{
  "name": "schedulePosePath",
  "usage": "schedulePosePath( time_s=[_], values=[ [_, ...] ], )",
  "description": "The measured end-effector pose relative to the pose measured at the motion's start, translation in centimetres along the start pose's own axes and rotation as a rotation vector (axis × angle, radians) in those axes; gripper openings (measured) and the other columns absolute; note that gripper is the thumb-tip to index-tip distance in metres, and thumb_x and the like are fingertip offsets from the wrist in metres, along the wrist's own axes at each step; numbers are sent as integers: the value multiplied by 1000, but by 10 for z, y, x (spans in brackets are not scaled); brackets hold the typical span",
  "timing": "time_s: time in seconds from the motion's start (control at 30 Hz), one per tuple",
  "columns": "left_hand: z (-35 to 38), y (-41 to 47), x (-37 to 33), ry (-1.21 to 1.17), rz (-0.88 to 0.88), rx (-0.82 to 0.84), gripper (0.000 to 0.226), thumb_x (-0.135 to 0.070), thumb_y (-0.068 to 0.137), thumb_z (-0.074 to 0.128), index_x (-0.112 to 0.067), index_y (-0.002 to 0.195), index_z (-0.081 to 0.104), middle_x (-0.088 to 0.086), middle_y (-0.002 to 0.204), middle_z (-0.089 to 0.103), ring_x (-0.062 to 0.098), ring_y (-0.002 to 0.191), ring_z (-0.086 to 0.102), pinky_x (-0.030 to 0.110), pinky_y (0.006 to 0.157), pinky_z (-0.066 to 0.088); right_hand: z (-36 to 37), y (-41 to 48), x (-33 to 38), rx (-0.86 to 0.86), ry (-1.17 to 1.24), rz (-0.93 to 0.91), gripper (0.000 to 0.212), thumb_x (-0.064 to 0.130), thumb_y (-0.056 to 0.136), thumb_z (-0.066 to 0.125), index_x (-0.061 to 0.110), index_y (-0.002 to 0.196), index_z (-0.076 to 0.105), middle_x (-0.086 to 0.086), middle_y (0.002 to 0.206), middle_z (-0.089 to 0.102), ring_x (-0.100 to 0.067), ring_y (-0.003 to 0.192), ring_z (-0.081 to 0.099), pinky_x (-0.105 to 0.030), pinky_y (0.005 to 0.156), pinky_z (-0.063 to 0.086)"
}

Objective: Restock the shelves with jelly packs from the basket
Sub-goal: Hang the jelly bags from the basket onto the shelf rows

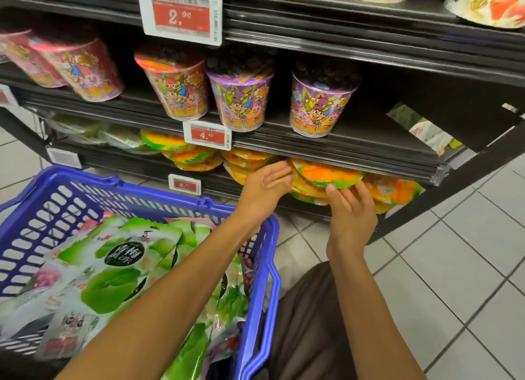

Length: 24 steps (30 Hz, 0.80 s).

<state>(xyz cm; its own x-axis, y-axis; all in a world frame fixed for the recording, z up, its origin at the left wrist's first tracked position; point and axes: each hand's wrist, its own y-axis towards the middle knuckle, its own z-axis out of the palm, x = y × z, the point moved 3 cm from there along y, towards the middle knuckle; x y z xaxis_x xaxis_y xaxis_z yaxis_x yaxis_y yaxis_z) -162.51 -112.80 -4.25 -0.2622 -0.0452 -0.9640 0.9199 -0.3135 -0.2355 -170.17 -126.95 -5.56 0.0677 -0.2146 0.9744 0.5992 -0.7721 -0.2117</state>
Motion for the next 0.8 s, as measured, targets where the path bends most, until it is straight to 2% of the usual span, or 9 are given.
schedulePosePath(
  time_s=[0.1, 0.17, 0.27, 0.37, 0.47, 0.57, 0.63, 0.7, 0.8],
  values=[
    [-34, -16, -3, 91, 103, -13, 34, 10, 93, 52, -2, 124, 58, 15, 125, 63, 20, 112, 63, 30, 86, 58, 2, -22, 3, -13, -11, 0, 72, 19, 81, 79, 17, 142, 42, 3, 125, 60, 16, 92, 63, -7, 72, 53],
    [-62, -27, -8, 181, 167, -30, 31, 12, 92, 50, -8, 112, 63, 10, 116, 69, 19, 107, 66, 29, 79, 60, 8, -40, 8, 19, -58, -14, 60, 20, 81, 79, 23, 132, 48, 1, 122, 61, 5, 93, 66, -13, 74, 56],
    [-109, -38, -13, 288, 167, -33, 35, 12, 90, 49, -17, 99, 67, -2, 101, 73, 8, 84, 69, 18, 63, 54, 37, -68, 15, 293, -140, -4, 31, 8, 81, 76, 24, 105, 64, -4, 102, 70, -8, 85, 69, -25, 79, 58],
    [-150, -40, -8, 367, 101, 48, 31, 5, 94, 50, -19, 97, 68, -9, 92, 75, 3, 72, 67, 13, 55, 48, 81, -95, 9, 610, -201, 8, 24, -1, 82, 70, 18, 97, 70, -6, 85, 73, -11, 76, 68, -28, 76, 58],
    [-178, -36, 1, 397, 49, 113, 28, 13, 92, 46, -5, 98, 67, -13, 77, 71, -6, 65, 65, 6, 54, 44, 123, -117, -18, 830, -351, 101, 21, -2, 85, 66, 17, 94, 69, -7, 82, 70, -12, 75, 66, -21, 63, 55],
    [-204, -40, 4, 413, 8, 190, 28, 19, 88, 47, 6, 104, 66, -1, 83, 69, -7, 71, 63, 8, 66, 46, 149, -134, -50, 890, -538, 294, 22, -1, 90, 62, 20, 88, 65, -6, 81, 66, -17, 70, 63, -21, 56, 50],
    [-227, -50, 6, 461, -12, 206, 26, 16, 89, 50, 3, 101, 69, 7, 90, 69, -2, 77, 61, 14, 74, 46, 158, -144, -63, 866, -574, 444, 22, -4, 92, 57, 16, 86, 64, -2, 74, 65, -8, 55, 61, -17, 48, 47],
    [-250, -58, 10, 485, -67, 85, 25, 13, 90, 52, -3, 95, 70, 5, 88, 68, 4, 75, 61, 14, 69, 44, 163, -153, -70, 792, -592, 551, 16, -8, 92, 54, 5, 91, 63, 3, 60, 64, -5, 45, 57, -17, 44, 42],
    [-276, -71, 16, 416, -254, -382, 13, 13, 86, 58, 2, 91, 65, -2, 70, 62, 19, 73, 64, 21, 66, 47, 158, -170, -69, 723, -827, 453, 13, 0, 89, 64, 3, 99, 70, -7, 76, 68, -15, 68, 59, -28, 62, 47]
  ],
)
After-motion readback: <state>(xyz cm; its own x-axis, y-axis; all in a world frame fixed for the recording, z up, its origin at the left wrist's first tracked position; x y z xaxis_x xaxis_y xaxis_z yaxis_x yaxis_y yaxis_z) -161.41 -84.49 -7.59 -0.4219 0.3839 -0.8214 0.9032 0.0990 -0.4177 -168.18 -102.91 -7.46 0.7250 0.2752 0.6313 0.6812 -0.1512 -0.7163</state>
